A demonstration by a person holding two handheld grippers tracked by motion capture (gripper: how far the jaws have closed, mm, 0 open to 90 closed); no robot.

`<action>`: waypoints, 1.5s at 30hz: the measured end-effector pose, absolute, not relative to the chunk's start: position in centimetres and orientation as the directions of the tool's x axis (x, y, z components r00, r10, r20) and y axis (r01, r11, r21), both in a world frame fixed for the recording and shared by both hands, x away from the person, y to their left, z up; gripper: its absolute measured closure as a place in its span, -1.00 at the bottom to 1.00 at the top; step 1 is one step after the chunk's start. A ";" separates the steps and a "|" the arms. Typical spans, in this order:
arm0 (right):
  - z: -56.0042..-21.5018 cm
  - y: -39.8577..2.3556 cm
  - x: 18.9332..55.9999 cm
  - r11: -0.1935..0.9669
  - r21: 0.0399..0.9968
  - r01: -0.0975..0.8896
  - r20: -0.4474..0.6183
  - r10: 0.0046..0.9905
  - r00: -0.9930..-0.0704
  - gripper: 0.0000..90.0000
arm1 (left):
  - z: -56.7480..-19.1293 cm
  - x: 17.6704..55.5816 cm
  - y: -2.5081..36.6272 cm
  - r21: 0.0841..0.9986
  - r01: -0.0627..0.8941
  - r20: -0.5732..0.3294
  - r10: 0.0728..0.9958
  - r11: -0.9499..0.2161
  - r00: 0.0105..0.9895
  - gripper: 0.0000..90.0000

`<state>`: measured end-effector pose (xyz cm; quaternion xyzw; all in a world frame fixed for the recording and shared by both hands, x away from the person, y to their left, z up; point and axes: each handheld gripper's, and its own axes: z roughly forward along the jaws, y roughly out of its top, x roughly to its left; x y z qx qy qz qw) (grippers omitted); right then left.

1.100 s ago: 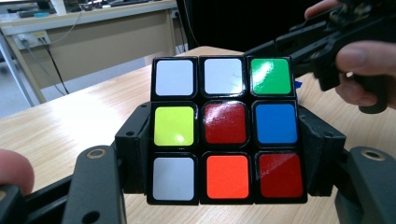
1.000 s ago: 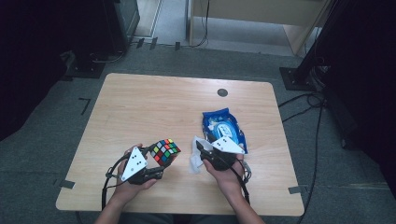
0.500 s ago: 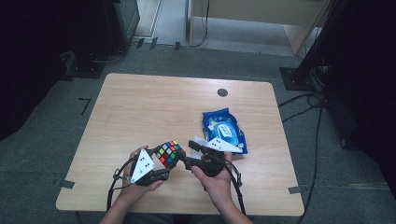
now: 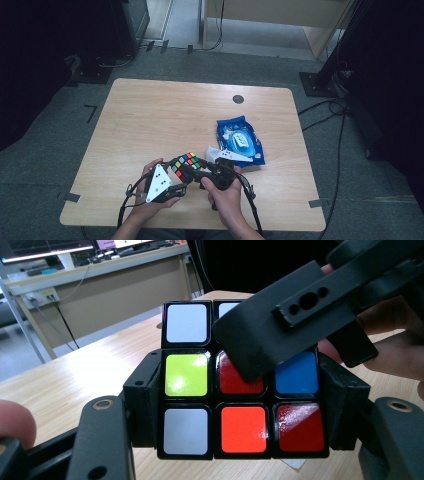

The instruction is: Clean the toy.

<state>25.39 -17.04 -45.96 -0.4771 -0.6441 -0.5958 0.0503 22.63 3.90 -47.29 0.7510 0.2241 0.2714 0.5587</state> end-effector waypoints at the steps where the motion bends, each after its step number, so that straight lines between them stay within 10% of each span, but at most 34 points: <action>1: -46.0 -17.1 25.4 -0.168 0.715 0.679 0.639 0.550 -0.537 -0.27 | -47.3 22.6 3.9 0.962 0.034 0.154 0.638 -0.272 0.755 -0.24; 45: -44.4 -19.6 26.5 -0.103 0.693 0.714 0.640 0.544 -0.542 -0.23 | -47.9 22.7 3.7 0.918 0.001 0.260 0.603 -0.396 0.754 -0.40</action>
